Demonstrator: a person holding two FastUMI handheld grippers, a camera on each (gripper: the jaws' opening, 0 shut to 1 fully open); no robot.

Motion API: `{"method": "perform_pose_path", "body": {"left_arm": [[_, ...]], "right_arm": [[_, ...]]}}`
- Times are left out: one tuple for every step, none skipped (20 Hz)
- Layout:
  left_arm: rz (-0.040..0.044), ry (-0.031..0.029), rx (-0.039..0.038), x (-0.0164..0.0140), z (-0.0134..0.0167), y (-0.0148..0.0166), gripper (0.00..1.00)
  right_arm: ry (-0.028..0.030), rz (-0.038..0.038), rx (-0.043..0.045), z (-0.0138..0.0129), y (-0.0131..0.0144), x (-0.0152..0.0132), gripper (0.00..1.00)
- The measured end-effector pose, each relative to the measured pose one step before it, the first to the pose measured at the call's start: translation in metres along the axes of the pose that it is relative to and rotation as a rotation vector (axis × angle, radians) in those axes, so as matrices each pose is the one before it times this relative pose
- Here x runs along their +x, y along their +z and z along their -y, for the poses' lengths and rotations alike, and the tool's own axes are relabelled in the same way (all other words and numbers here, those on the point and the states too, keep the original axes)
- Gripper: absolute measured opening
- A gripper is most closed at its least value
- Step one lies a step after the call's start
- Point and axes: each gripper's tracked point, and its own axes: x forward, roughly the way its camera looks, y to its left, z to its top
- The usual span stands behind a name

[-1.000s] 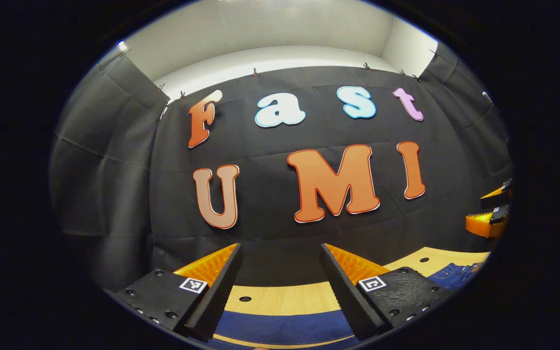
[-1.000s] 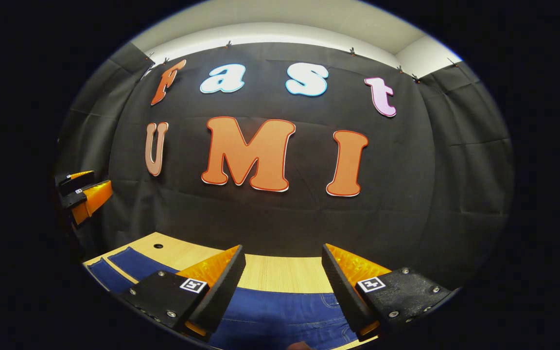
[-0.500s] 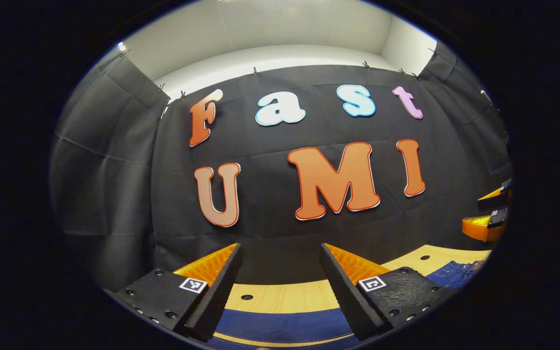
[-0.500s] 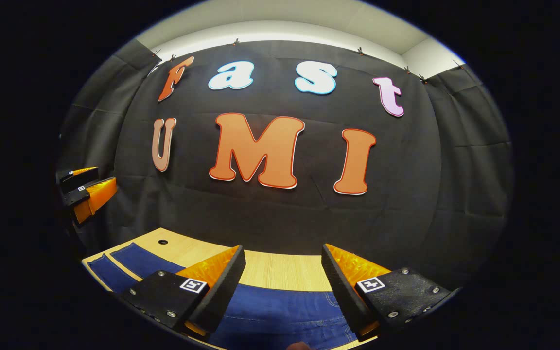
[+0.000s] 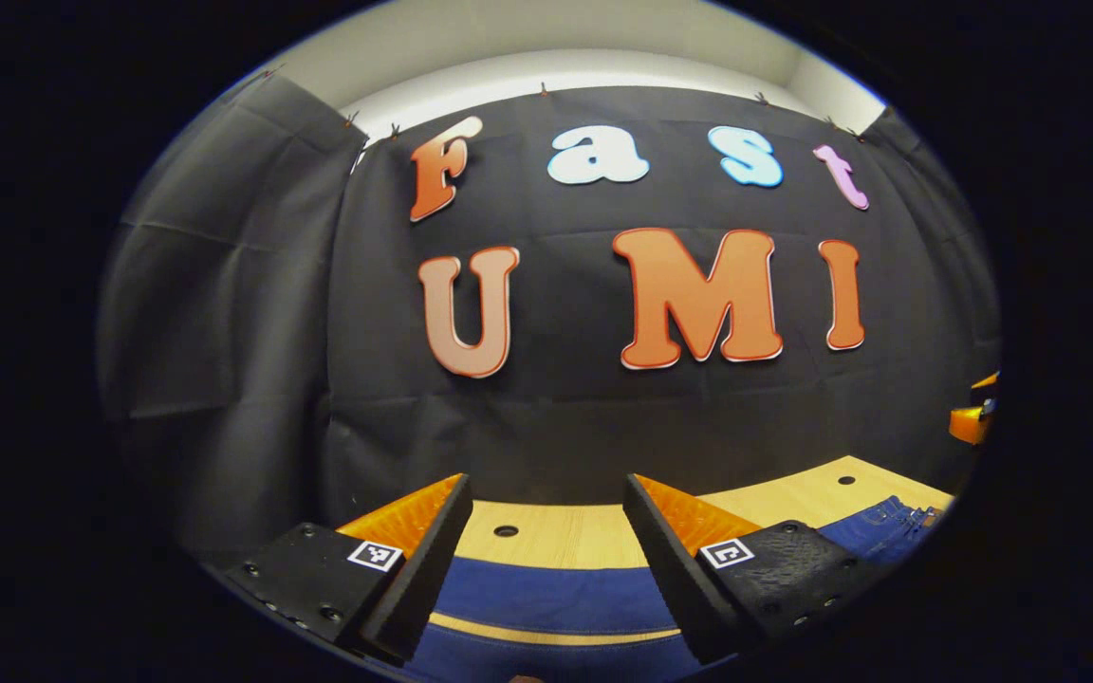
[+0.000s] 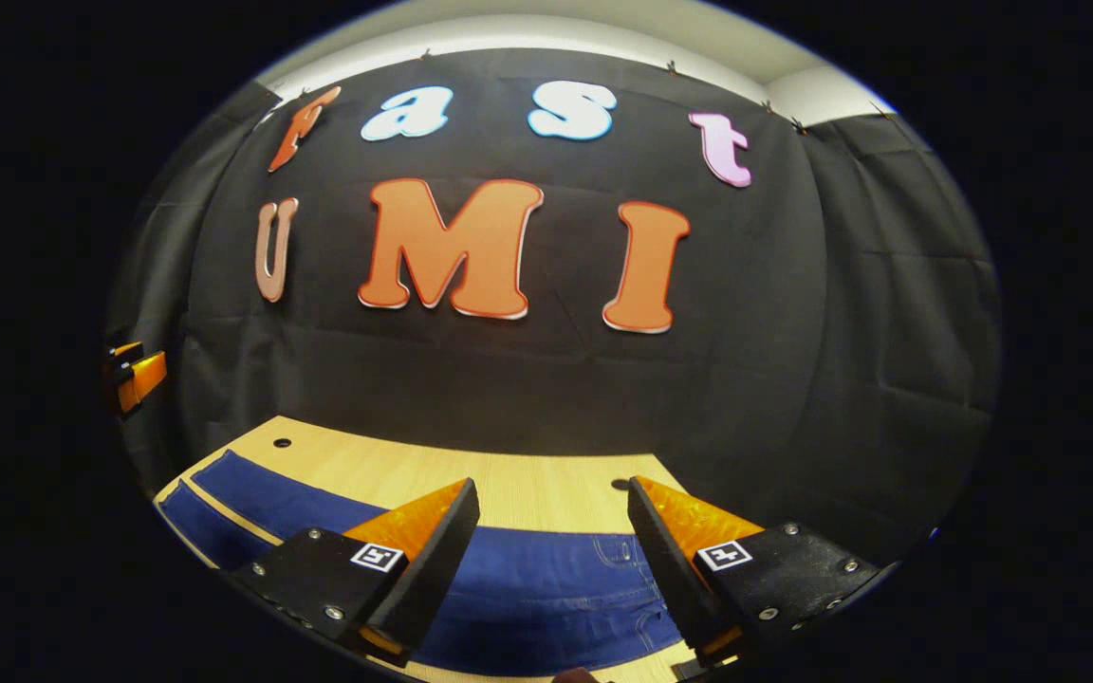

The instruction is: Grasp the waist and the cuffs of the jeans and fold them to make the two legs overlap; first hold the waist and fold one-third of the jeans toward the cuffs, then hold the cuffs and fold the remaining one-third in the same direction to finish folding.

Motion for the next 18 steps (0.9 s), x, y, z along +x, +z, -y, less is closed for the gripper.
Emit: {"method": "perform_pose_path", "body": {"left_arm": [[-0.02856,0.01237,-0.02130,0.00140,-0.00840,-0.00978,0.98],[-0.03031,0.01267,-0.02274,0.00039,-0.00919,-0.00875,0.98],[-0.03153,0.01420,-0.02272,0.00137,-0.00938,-0.01036,0.98],[-0.03049,0.01360,-0.02254,-0.00033,-0.01091,-0.00856,0.98],[-0.03095,0.01050,-0.02297,0.00026,-0.00930,-0.00910,0.98],[-0.03442,0.00925,-0.02626,-0.00106,-0.00944,-0.01206,0.98],[-0.03482,0.01577,-0.02694,0.00350,-0.00931,-0.01133,0.99],[-0.03326,0.01509,-0.02808,0.00141,-0.01066,-0.00917,0.98],[-0.03129,0.01679,-0.03001,0.00252,-0.01058,-0.01095,0.97],[-0.03394,0.01792,-0.02774,0.00161,-0.01059,-0.01089,0.97],[-0.03481,0.01930,-0.02749,0.00125,-0.01106,-0.01043,0.97],[-0.03434,0.01754,-0.02882,0.00167,-0.01151,-0.01027,0.97],[-0.03130,0.01819,-0.03069,0.00025,-0.01187,-0.00926,0.97],[-0.03128,0.01928,-0.03042,0.00514,-0.01331,-0.00720,0.97],[-0.03044,0.01829,-0.03021,0.00501,-0.01277,-0.00972,0.97],[-0.03743,0.01493,-0.02830,0.00408,-0.01290,-0.01190,0.97],[-0.03775,0.01036,-0.03267,0.00286,-0.01125,-0.01091,0.97],[-0.04312,0.00353,-0.03687,0.00170,-0.00743,-0.01326,0.98]], "right_arm": [[-0.00938,-0.02624,0.01523,0.00566,-0.00705,0.00038,0.97],[-0.00638,-0.02540,0.01363,0.00556,-0.00761,0.00105,0.97],[-0.00333,-0.02174,0.01070,0.00369,-0.00570,0.00036,0.97],[-0.00328,-0.02528,0.01288,0.00324,-0.00846,0.00181,0.97],[-0.00360,-0.02731,0.01433,0.00425,-0.00737,0.00332,0.97],[-0.00296,-0.03120,0.02164,0.00452,-0.00893,0.00013,0.98],[0.00126,-0.02791,0.02257,0.00335,-0.00830,0.00093,0.98],[0.00073,-0.02859,0.02157,0.00234,-0.00866,0.00152,0.98],[0.00283,-0.03359,0.01986,0.00334,-0.00963,0.00302,0.98],[-0.00102,-0.03592,0.01497,0.00323,-0.00937,0.00225,0.98],[-0.00419,-0.03212,0.01250,0.00509,-0.00946,0.00297,0.98],[-0.00711,-0.03246,0.01380,0.00441,-0.00883,0.00359,0.97],[-0.00277,-0.03107,0.01700,0.00449,-0.00926,0.00287,0.98],[-0.00572,-0.03019,0.01873,0.00550,-0.00903,0.00385,0.98],[-0.00991,-0.03422,0.01691,0.00646,-0.01137,0.00331,0.98],[-0.01073,-0.03508,0.01568,0.00630,-0.01011,0.00481,0.98],[-0.01171,-0.04197,0.01530,0.00740,-0.01158,0.00458,0.98],[-0.00660,-0.03620,0.01783,0.00588,-0.00860,0.00635,0.98]]}}
